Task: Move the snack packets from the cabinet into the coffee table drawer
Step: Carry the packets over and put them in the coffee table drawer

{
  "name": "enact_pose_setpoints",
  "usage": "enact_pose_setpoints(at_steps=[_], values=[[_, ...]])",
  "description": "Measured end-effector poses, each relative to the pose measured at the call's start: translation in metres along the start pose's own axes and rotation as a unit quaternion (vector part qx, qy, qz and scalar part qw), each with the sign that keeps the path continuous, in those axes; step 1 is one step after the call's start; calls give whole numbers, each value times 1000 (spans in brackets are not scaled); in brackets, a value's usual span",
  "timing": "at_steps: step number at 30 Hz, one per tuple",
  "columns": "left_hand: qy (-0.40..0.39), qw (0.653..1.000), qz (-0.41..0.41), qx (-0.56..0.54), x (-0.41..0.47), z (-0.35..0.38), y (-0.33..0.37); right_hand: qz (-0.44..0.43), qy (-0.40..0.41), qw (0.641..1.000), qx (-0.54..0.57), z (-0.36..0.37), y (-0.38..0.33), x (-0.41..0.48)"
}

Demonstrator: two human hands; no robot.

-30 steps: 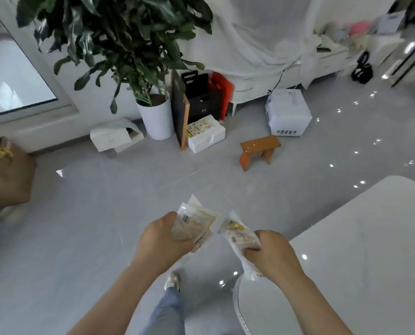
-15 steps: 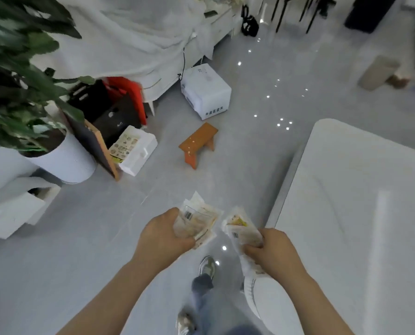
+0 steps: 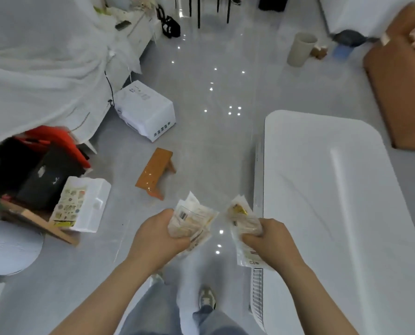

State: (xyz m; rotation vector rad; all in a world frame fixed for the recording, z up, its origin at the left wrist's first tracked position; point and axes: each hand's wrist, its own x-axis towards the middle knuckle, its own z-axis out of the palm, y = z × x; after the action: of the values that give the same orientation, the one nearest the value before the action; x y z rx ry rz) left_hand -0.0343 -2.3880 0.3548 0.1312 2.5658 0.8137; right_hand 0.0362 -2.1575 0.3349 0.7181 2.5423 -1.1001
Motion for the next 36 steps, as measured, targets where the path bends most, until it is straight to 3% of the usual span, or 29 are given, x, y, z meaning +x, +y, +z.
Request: enact_pose_setpoints(at_steps=[10,17,36], values=[[-114,987,109,20,146,-55,11,138,96,983,71,17,-50,58],[-198,961,179,78,224,-74,41,228,188,938,181,18,-87,78],[-314,873,312,205,341,37,193,421,281,812,292,-22,9,147]])
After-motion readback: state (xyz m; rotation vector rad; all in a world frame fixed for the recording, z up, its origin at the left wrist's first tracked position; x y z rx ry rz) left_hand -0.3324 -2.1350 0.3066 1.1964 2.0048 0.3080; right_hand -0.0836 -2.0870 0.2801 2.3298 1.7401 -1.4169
